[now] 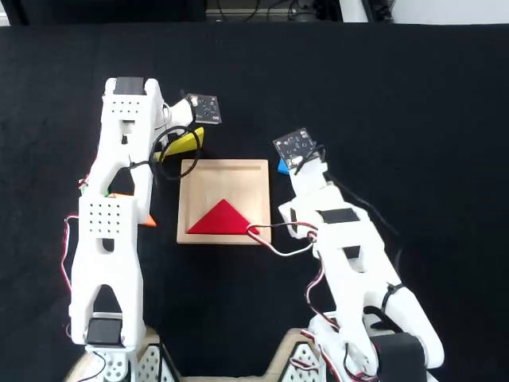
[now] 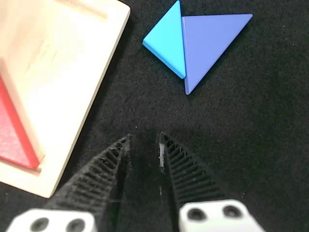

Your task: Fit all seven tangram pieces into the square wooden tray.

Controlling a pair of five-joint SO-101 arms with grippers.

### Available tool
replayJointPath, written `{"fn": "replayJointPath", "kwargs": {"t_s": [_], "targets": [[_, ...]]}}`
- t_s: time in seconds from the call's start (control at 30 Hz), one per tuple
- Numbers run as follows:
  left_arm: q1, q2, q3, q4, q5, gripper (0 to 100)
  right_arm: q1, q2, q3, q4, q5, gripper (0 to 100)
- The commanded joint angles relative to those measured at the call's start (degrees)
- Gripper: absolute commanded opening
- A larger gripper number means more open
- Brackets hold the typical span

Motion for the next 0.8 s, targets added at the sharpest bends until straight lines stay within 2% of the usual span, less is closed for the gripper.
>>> {"fn": "replayJointPath", "kwargs": {"t_s": [0.0, 0.3, 0.57, 0.77], "targets": [[-0.3, -1.1, -2.8, -0.5, 0.8, 3, 0.4, -1.5, -0.2, -0.8, -0.1, 9.3], [-1.0, -1.6, -2.8, -0.1, 1.1, 3, 0.4, -1.5, -0.2, -0.8, -0.1, 9.3], [-0.5, -1.8, -3.9, -0.2, 5.5, 3, 0.4, -1.5, -0.2, -0.9, -0.1, 9.3], [-0.3, -1.7, -9.6, 5.0, 5.5, 3, 0.4, -1.5, -0.2, -0.9, -0.1, 9.3]]}}
